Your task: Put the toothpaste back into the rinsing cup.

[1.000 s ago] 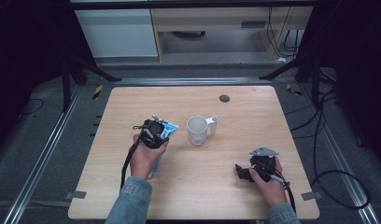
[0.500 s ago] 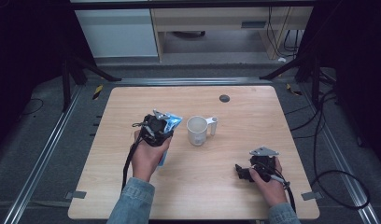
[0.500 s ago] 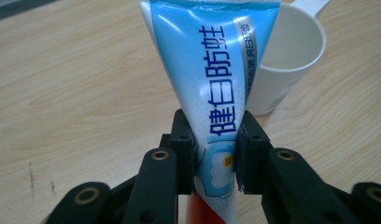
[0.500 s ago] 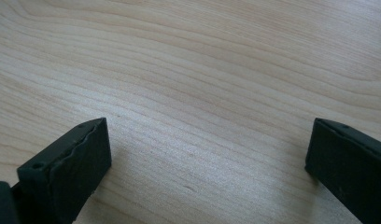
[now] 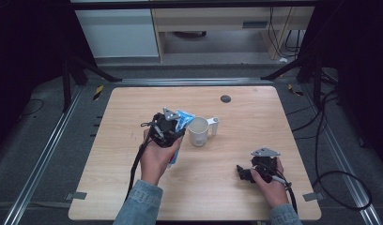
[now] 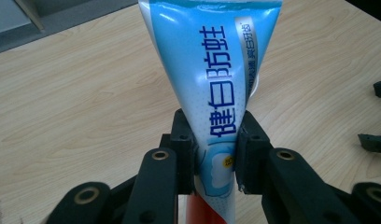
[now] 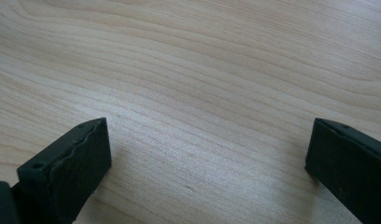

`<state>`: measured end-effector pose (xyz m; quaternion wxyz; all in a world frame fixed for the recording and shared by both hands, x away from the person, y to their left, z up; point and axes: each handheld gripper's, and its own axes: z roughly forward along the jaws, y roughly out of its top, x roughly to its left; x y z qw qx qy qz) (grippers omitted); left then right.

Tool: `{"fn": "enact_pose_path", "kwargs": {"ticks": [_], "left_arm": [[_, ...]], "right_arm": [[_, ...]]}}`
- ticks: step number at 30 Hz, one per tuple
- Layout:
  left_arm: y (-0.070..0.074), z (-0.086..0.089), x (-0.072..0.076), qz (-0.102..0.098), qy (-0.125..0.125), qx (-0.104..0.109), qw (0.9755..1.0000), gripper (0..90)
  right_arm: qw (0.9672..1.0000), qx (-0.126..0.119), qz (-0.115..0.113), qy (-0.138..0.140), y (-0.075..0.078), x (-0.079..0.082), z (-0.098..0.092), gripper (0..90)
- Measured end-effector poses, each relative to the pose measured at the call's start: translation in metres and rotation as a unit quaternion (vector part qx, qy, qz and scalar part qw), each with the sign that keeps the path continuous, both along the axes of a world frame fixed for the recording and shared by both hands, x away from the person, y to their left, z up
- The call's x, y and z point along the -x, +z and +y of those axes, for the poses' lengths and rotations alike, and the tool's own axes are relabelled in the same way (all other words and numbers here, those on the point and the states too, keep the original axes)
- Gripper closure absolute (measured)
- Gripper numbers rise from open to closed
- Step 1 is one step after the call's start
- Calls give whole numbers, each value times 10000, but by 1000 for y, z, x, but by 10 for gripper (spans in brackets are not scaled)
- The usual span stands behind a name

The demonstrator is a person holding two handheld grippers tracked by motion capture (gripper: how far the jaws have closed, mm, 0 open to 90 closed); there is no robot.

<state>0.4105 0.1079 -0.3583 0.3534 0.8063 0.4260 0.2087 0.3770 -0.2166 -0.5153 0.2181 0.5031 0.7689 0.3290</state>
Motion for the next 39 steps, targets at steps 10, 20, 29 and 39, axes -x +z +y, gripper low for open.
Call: {"fn": "enact_pose_path", "kwargs": {"ticks": [10, 20, 29, 39], "left_arm": [[3, -13, 3, -53, -152, 55, 9999, 722], [4, -23, 4, -87, -274, 90, 9995, 723], [5, -29, 5, -167, -340, 155, 9992, 723], [6, -37, 9, -295, -377, 240, 9986, 723]], "right_arm": [[10000, 3, -1, -1, 0, 0, 0, 4], [10000, 4, -3, 0, 0, 0, 0, 4], [10000, 3, -1, 1, 0, 0, 0, 4], [10000, -4, 3, -3, 0, 0, 0, 4]]}}
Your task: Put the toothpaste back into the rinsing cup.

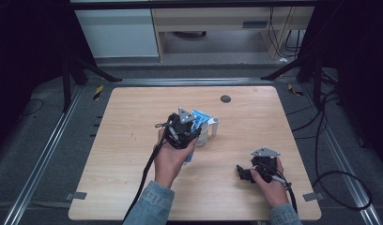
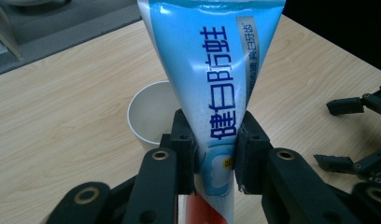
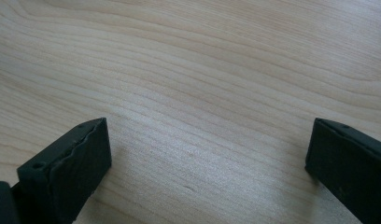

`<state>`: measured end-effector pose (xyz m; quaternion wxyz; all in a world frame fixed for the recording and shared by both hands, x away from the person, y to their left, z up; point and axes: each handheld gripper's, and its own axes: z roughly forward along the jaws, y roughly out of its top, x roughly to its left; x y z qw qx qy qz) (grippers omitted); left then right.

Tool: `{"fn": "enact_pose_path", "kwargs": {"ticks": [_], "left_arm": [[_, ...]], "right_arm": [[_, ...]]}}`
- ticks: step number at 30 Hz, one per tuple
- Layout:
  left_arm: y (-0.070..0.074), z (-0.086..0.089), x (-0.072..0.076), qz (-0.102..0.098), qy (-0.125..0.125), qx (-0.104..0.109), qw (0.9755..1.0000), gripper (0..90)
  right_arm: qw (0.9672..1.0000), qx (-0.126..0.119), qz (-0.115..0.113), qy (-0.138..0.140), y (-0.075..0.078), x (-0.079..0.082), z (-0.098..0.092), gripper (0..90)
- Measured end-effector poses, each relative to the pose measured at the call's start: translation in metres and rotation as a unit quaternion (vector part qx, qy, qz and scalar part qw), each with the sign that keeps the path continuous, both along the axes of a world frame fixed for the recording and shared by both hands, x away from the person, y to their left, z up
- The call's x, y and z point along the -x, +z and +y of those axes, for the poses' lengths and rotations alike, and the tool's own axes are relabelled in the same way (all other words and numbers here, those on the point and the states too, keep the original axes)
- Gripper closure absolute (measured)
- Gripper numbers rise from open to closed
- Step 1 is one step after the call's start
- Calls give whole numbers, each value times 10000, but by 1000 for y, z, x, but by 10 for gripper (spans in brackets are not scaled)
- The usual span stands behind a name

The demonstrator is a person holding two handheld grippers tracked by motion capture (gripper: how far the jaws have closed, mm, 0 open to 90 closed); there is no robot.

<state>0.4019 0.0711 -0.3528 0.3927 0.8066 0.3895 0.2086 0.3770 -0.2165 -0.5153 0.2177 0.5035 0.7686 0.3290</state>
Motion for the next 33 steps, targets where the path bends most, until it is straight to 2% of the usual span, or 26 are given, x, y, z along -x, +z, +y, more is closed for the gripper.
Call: {"fn": "enact_pose_path", "kwargs": {"ticks": [18, 33], "left_arm": [[-2, -14, 3, -31, -159, -4, 9999, 721], [2, -23, 7, -243, -202, 116, 9994, 721]], "right_arm": [[10000, 6, -6, 6, 0, 0, 0, 4], [10000, 0, 0, 1, 0, 0, 0, 4]]}}
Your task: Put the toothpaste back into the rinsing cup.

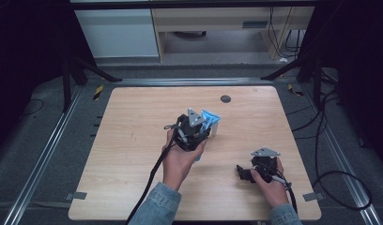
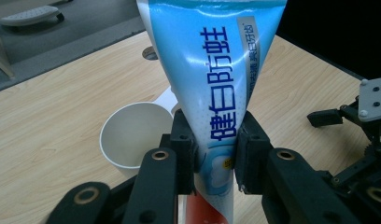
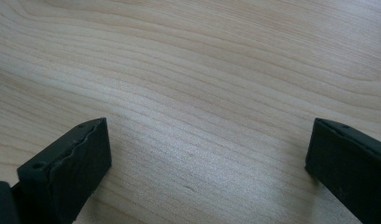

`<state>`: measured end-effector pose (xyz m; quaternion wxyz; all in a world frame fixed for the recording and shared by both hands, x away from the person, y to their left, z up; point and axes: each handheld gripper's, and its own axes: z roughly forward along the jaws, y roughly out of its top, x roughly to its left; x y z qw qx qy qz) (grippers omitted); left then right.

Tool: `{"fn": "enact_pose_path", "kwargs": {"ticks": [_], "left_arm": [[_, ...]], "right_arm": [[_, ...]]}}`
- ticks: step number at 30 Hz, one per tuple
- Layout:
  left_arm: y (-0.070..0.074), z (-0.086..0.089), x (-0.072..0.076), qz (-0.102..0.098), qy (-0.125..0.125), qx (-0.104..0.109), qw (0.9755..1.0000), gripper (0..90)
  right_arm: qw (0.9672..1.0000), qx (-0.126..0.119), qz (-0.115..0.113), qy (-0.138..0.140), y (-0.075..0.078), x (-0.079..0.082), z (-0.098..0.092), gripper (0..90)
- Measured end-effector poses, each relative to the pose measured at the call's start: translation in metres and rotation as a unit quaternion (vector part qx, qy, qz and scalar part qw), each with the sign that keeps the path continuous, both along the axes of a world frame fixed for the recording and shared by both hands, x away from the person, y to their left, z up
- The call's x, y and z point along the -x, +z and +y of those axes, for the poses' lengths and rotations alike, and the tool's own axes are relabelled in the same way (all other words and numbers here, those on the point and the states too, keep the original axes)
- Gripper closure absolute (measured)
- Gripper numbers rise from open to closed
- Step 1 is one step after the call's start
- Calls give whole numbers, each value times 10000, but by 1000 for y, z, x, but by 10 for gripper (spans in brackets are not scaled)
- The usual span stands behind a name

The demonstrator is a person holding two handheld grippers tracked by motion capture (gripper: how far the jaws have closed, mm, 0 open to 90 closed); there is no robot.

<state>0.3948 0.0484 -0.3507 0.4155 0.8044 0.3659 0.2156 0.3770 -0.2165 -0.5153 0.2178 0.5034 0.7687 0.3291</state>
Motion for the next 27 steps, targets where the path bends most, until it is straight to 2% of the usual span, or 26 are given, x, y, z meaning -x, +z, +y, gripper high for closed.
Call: {"fn": "enact_pose_path", "kwargs": {"ticks": [8, 16, 27], "left_arm": [[1, -3, -1, -54, 3, 5, 10000, 721], [3, -3, -1, -134, 57, 122, 9998, 721], [18, -3, -4, -358, 43, 267, 9990, 721]], "right_arm": [[10000, 5, -4, 5, 0, 0, 0, 4], [10000, -2, 1, -1, 0, 0, 0, 4], [10000, 3, -1, 0, 0, 0, 0, 4]]}}
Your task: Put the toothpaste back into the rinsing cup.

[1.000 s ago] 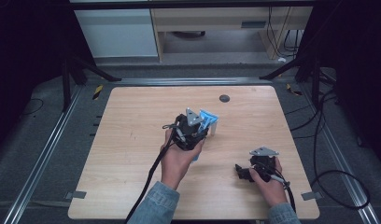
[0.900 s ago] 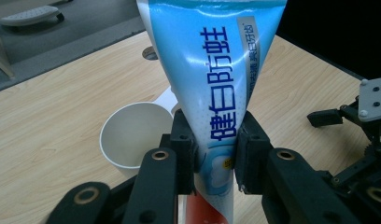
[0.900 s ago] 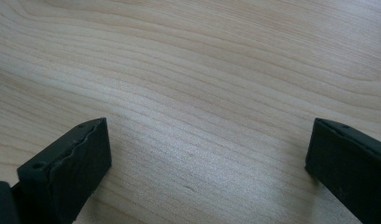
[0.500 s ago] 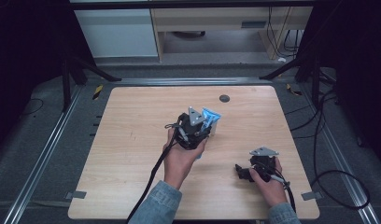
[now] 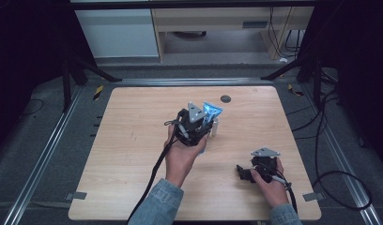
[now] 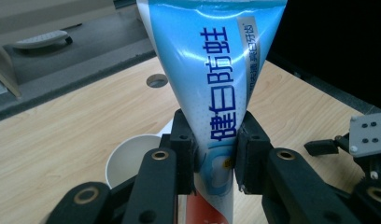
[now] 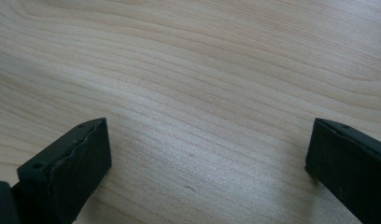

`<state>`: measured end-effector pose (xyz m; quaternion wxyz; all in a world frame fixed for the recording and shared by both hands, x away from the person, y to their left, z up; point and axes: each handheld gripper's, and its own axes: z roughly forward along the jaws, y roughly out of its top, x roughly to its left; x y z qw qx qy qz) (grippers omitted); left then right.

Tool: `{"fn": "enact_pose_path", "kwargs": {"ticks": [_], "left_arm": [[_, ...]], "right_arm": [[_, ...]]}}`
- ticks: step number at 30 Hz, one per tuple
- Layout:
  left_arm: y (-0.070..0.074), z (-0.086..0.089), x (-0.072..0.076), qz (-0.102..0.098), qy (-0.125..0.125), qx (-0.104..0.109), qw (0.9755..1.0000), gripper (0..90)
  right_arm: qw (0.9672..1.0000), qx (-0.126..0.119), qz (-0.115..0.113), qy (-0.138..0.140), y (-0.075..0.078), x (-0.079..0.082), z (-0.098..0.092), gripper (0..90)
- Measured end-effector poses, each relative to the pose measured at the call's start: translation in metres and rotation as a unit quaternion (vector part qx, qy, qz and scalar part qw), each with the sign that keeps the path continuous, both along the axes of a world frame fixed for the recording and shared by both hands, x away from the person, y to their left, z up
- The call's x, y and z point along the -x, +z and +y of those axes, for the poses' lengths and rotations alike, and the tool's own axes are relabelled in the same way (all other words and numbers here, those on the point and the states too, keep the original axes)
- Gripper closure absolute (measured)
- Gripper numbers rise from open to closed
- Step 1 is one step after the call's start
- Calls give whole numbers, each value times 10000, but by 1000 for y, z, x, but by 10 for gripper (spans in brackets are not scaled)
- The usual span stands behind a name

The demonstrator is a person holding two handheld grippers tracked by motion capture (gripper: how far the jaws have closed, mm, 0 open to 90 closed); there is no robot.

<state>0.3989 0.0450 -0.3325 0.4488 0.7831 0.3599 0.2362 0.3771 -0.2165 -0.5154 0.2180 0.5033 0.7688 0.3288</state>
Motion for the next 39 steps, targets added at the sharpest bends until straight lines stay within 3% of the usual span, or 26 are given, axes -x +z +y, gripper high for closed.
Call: {"fn": "enact_pose_path", "kwargs": {"ticks": [15, 39], "left_arm": [[20, 9, -10, -226, 20, 64, 9997, 721], [29, 7, -24, -420, 95, 176, 9989, 721]], "right_arm": [[10000, 9, -5, 4, 0, 0, 0, 4], [10000, 3, -1, -1, 0, 0, 0, 4]]}}
